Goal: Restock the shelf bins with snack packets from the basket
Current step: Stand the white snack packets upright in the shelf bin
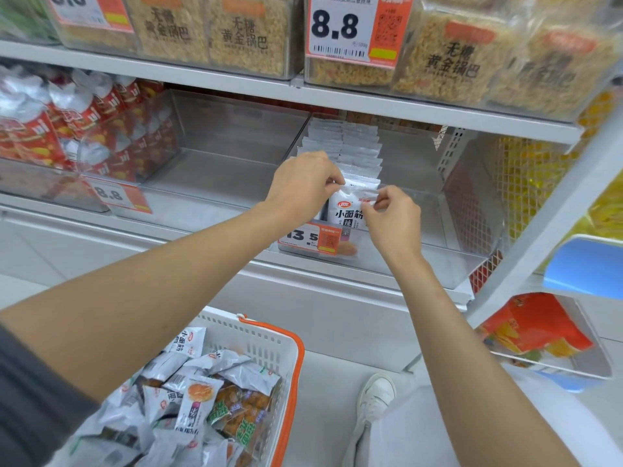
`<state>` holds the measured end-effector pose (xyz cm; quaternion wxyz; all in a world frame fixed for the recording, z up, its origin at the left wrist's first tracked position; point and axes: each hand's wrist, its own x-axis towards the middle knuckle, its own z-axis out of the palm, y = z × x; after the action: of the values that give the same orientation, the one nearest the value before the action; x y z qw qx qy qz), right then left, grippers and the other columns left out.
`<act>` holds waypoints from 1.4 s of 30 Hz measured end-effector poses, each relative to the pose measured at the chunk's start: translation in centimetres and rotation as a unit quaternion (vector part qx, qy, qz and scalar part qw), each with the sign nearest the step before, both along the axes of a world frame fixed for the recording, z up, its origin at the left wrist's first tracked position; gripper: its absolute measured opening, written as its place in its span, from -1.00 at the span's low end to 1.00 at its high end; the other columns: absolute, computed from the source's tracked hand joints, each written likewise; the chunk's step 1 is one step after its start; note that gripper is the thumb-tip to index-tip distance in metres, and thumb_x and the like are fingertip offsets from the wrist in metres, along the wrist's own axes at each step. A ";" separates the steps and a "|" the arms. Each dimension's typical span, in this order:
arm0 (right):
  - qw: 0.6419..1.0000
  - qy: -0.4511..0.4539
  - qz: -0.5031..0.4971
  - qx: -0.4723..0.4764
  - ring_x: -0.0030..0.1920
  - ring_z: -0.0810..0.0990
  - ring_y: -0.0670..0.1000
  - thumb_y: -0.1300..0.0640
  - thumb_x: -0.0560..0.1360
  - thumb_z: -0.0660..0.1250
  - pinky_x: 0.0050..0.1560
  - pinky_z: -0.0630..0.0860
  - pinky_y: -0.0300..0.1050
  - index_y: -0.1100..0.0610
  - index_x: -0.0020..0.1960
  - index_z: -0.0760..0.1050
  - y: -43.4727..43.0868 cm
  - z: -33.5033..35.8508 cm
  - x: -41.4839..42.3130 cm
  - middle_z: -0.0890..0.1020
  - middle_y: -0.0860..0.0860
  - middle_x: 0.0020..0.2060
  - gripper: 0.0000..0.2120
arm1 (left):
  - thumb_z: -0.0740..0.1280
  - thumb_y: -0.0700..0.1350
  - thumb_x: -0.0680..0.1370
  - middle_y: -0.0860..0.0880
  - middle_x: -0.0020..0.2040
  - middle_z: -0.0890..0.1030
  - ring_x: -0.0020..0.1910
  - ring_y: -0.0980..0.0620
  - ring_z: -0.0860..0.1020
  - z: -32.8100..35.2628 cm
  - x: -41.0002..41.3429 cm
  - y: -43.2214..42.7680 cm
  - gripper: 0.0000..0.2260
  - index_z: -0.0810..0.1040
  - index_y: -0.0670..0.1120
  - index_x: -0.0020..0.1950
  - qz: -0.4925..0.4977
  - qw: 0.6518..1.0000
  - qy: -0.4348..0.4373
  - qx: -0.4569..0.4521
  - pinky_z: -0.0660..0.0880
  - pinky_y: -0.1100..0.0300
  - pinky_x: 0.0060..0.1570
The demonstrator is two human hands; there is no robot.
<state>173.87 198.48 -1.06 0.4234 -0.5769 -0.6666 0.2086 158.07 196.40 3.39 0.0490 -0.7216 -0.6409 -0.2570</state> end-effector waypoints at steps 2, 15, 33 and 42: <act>1.000 -0.011 0.000 -0.009 -0.16 0.57 0.08 0.18 0.48 0.37 -0.14 0.44 -0.12 0.09 -0.15 0.46 0.1 0.1 0.1 0.49 -0.13 -0.36 -0.91 | 0.29 -0.07 0.61 0.00 0.10 0.58 0.07 -0.03 0.54 -0.2 0.3 0.1 -0.82 0.66 0.03 0.14 0.003 1.000 0.002 -0.008 0.48 0.08 -0.01; 0.974 -0.003 0.087 0.210 -0.23 0.47 -0.05 0.25 0.46 0.30 -0.18 0.41 -0.20 0.14 0.00 0.50 -4.4 1.0 -2.8 0.51 -0.08 -0.20 -0.87 | 0.32 -0.13 0.49 0.13 -0.26 0.43 -0.18 0.05 0.43 -0.7 -1.7 -5.7 -0.93 0.43 -0.01 -0.13 0.016 0.992 -0.090 0.087 0.38 0.15 -0.24; 0.726 -0.483 0.454 -0.182 0.16 0.56 0.16 0.22 0.54 0.25 0.05 0.53 -0.02 0.16 0.28 0.44 -11.9 -20.1 -15.1 0.58 0.14 0.18 -0.68 | 0.25 0.04 0.61 0.01 0.30 0.47 0.27 0.00 0.44 -15.9 -17.0 -18.6 -0.69 0.44 0.00 0.33 0.046 0.831 0.083 -0.549 0.32 0.19 0.17; 0.701 -0.476 0.487 -0.214 0.47 0.23 0.20 0.15 0.63 0.19 0.31 0.40 0.09 -0.15 0.57 0.02 -13.2 -28.3 -20.0 0.03 0.07 0.58 -0.39 | 0.25 -0.05 0.62 -0.06 0.24 0.53 0.04 -0.03 0.53 -15.6 -17.6 -19.4 -0.68 0.41 -0.08 0.36 0.076 0.807 0.100 -0.577 0.44 0.14 -0.06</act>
<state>153.92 185.25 -29.32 -0.2453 -0.2697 -0.9047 0.2206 140.49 177.00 -12.24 -0.2929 -0.5877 -0.7158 0.2378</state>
